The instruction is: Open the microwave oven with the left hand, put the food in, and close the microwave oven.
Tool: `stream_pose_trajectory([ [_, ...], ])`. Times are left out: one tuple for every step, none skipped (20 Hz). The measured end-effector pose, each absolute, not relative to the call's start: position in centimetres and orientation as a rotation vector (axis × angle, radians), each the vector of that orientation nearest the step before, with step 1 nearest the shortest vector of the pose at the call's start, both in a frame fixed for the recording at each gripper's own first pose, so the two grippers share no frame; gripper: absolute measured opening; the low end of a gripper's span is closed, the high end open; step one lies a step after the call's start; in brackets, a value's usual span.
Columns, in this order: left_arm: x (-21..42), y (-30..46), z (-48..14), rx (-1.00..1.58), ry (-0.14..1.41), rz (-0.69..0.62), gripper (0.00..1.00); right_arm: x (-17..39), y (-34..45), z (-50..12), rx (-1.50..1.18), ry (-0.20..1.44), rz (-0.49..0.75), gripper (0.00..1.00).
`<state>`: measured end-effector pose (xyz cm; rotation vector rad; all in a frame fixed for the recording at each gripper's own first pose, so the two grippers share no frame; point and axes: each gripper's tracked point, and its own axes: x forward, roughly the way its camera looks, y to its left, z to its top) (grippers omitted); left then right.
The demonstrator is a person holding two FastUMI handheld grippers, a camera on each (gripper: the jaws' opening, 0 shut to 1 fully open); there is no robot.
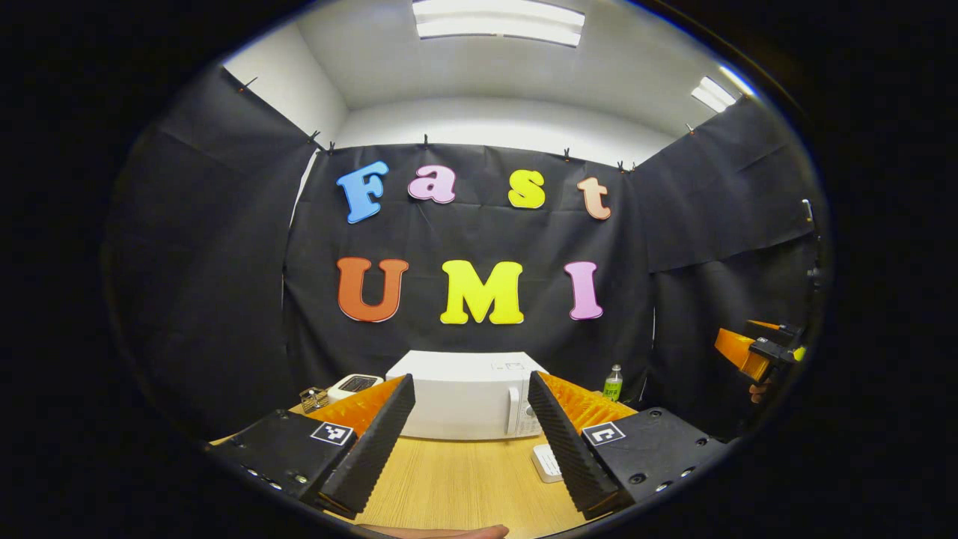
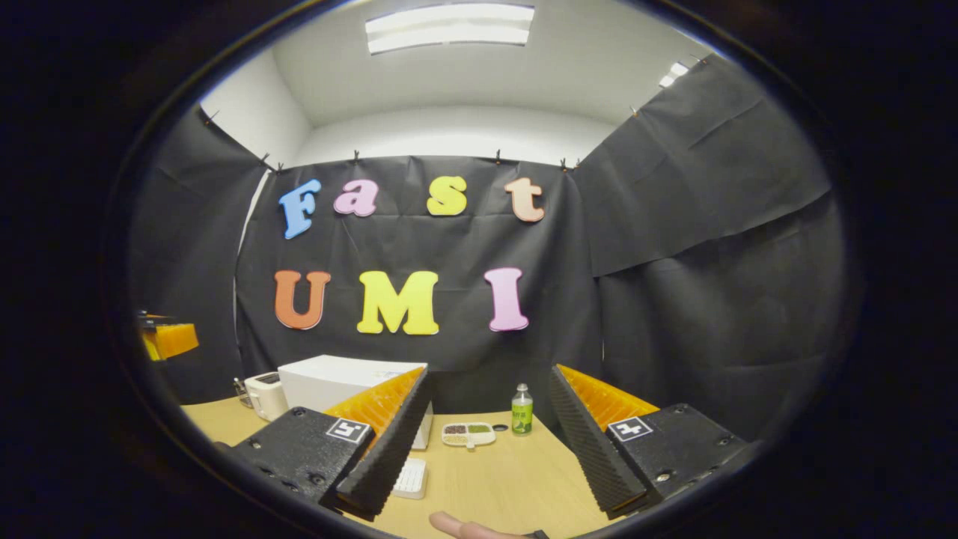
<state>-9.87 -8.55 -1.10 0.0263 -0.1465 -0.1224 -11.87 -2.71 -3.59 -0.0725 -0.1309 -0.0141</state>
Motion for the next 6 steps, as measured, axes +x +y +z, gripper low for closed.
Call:
stream_pose_trajectory([
  [-9.9, -8.6, -1.2, 0.027, -0.144, -0.125, 0.95, -11.7, -2.8, -3.9, -0.073, -0.125, -0.016, 1.0],
  [-10.0, -8.7, -1.4, 0.028, -0.139, -0.127, 0.95, -11.6, -2.8, -4.1, -0.075, -0.12, -0.018, 0.92],
  [-9.8, -8.7, -1.7, 0.031, -0.134, -0.129, 0.95, -11.5, -2.8, -4.3, -0.077, -0.116, -0.02, 1.0],
  [-9.8, -8.7, -1.9, 0.038, -0.13, -0.129, 0.95, -11.5, -2.9, -4.4, -0.077, -0.115, -0.021, 1.0],
  [-9.6, -8.8, -2.3, 0.047, -0.121, -0.129, 0.95, -11.4, -2.8, -4.5, -0.076, -0.113, -0.021, 1.0],
  [-9.4, -8.8, -2.6, 0.054, -0.112, -0.123, 0.95, -11.4, -2.8, -4.7, -0.073, -0.109, -0.02, 1.0],
])
